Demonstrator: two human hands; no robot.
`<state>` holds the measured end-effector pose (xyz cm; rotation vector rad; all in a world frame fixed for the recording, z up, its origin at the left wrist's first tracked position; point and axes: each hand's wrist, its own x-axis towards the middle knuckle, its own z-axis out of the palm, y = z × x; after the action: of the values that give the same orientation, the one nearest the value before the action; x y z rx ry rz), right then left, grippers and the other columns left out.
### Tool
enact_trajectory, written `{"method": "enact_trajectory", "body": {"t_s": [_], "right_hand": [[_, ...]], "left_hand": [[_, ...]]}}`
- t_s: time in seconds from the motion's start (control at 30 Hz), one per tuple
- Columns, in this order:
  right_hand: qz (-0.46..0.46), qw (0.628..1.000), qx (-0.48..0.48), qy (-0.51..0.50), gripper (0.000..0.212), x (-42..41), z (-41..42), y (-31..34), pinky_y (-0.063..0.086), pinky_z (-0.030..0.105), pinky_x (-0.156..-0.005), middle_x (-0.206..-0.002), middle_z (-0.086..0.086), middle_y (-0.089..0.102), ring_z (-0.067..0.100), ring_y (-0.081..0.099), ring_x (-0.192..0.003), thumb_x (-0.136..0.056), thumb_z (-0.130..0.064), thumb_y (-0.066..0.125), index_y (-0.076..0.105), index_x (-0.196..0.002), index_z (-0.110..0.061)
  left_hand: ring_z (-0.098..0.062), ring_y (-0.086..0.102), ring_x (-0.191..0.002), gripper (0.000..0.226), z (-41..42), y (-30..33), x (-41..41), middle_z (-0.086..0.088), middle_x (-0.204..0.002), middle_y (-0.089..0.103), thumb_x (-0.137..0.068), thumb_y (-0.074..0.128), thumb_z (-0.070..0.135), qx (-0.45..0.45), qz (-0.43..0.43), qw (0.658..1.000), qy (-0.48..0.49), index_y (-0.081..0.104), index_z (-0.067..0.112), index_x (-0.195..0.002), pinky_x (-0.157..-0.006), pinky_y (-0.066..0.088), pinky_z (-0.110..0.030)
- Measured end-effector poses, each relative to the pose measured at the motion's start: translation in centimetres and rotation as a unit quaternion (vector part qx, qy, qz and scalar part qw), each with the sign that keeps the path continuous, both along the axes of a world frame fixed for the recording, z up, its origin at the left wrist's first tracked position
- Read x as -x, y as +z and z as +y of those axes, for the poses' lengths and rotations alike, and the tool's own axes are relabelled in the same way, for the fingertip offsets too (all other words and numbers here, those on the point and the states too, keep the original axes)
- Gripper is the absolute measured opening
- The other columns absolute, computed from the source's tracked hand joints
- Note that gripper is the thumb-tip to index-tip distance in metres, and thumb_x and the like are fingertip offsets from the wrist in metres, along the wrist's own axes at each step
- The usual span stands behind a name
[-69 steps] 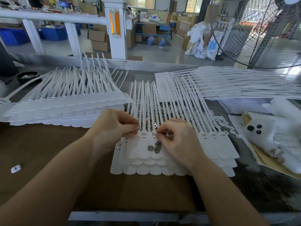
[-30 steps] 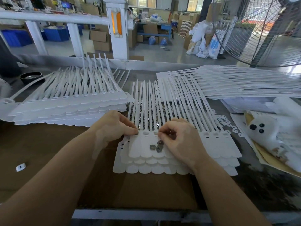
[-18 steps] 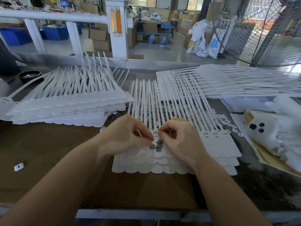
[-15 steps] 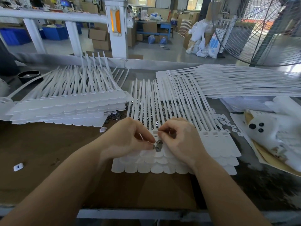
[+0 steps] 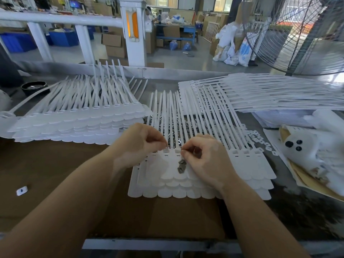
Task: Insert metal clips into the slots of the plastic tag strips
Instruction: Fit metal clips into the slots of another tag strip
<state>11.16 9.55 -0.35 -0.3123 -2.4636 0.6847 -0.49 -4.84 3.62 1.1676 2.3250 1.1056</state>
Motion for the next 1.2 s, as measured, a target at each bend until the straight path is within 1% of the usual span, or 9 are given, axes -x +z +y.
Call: {"method": "enact_trajectory", "body": {"t_s": [0.07, 0.23, 0.33, 0.43, 0.67, 0.8, 0.9, 1.0, 1.2], "right_hand": [[-0.001, 1.000, 0.003, 0.000, 0.003, 0.1, 0.0, 0.0, 0.045, 0.025, -0.077, -0.073, -0.017, 0.056, 0.004, 0.050, -0.081, -0.080, -0.018, 0.069, 0.068, -0.077, -0.019], [-0.001, 1.000, 0.007, 0.000, 0.003, 0.0, 0.0, 0.0, 0.045, 0.026, -0.078, -0.073, -0.016, 0.057, 0.004, 0.050, -0.082, -0.080, -0.018, 0.070, 0.068, -0.078, -0.019], [-0.002, 1.000, 0.006, -0.001, 0.003, 0.0, 0.0, -0.1, 0.044, 0.024, -0.079, -0.074, -0.015, 0.058, 0.004, 0.050, -0.082, -0.080, -0.018, 0.070, 0.068, -0.078, -0.019], [-0.003, 1.000, 0.006, -0.002, 0.003, 0.0, 0.0, 0.0, 0.044, 0.025, -0.079, -0.074, -0.014, 0.059, 0.004, 0.050, -0.082, -0.080, -0.018, 0.070, 0.068, -0.077, -0.019], [-0.003, 1.000, 0.012, 0.002, 0.002, -0.1, -0.1, 0.0, 0.046, 0.030, -0.082, -0.074, -0.016, 0.057, 0.006, 0.051, -0.084, -0.080, -0.018, 0.070, 0.069, -0.079, -0.019], [-0.006, 1.000, 0.012, 0.002, 0.002, -0.1, 0.0, 0.0, 0.045, 0.028, -0.080, -0.073, -0.018, 0.055, 0.005, 0.050, -0.083, -0.080, -0.019, 0.069, 0.068, -0.078, -0.019], [-0.006, 1.000, 0.007, 0.003, 0.003, 0.0, 0.0, 0.0, 0.044, 0.026, -0.079, -0.073, -0.018, 0.055, 0.004, 0.049, -0.083, -0.080, -0.020, 0.070, 0.068, -0.078, -0.020], [-0.004, 1.000, 0.008, 0.003, 0.003, 0.0, 0.0, 0.0, 0.044, 0.025, -0.079, -0.074, -0.017, 0.056, 0.005, 0.050, -0.083, -0.080, -0.020, 0.070, 0.068, -0.078, -0.020], [-0.001, 1.000, 0.009, 0.004, 0.003, 0.0, 0.1, -0.1, 0.043, 0.024, -0.078, -0.072, -0.020, 0.054, 0.002, 0.049, -0.081, -0.080, -0.020, 0.070, 0.068, -0.078, -0.020]], "left_hand": [[0.006, 0.062, -0.070, 0.018, 0.1, 0.1, 0.4, 0.014, -0.076, 0.068, -0.085, 0.066, 0.014, -0.016, -0.015, 0.999, 0.023, 0.066, 0.029, -0.076, -0.061, 0.043, -0.002], [-0.002, 0.060, -0.073, 0.019, 0.6, -0.5, 0.3, 0.012, -0.077, 0.065, -0.089, 0.062, 0.018, -0.012, 0.019, 0.999, 0.047, 0.061, 0.031, -0.076, -0.064, 0.042, -0.015], [-0.004, 0.065, -0.068, 0.014, 0.9, -0.9, 0.3, 0.005, -0.078, 0.069, -0.091, 0.058, 0.013, -0.035, -0.029, 0.997, 0.061, 0.060, 0.022, -0.081, -0.057, 0.046, -0.014], [-0.009, 0.068, -0.069, 0.012, 0.8, -0.9, 0.2, 0.001, -0.073, 0.071, -0.086, 0.064, 0.008, -0.058, -0.066, 0.994, 0.059, 0.066, 0.017, -0.078, -0.060, 0.051, -0.014], [-0.006, 0.068, -0.072, 0.014, 0.7, -1.2, 0.1, 0.007, -0.070, 0.072, -0.076, 0.076, 0.012, -0.067, -0.063, 0.992, 0.085, 0.072, 0.024, -0.070, -0.071, 0.054, -0.019], [-0.008, 0.068, -0.070, 0.020, 0.8, -1.2, 0.0, 0.006, -0.068, 0.071, -0.074, 0.076, 0.004, -0.075, -0.069, 0.990, 0.094, 0.069, 0.022, -0.069, -0.067, 0.054, -0.015], [-0.013, 0.067, -0.070, 0.021, 1.2, -1.2, 0.0, 0.006, -0.071, 0.072, -0.075, 0.075, 0.006, -0.072, -0.072, 0.990, 0.101, 0.064, 0.024, -0.076, -0.069, 0.054, -0.027], [-0.009, 0.065, -0.072, 0.030, 1.4, -1.2, -0.1, 0.008, -0.073, 0.072, -0.076, 0.076, 0.013, -0.059, -0.068, 0.991, 0.103, 0.053, 0.029, -0.089, -0.066, 0.048, -0.026], [-0.013, 0.063, -0.073, 0.017, 1.4, -1.4, 0.0, 0.005, -0.076, 0.069, -0.078, 0.074, 0.014, -0.051, -0.049, 0.991, 0.114, 0.061, 0.026, -0.077, -0.064, 0.046, -0.026]]}}
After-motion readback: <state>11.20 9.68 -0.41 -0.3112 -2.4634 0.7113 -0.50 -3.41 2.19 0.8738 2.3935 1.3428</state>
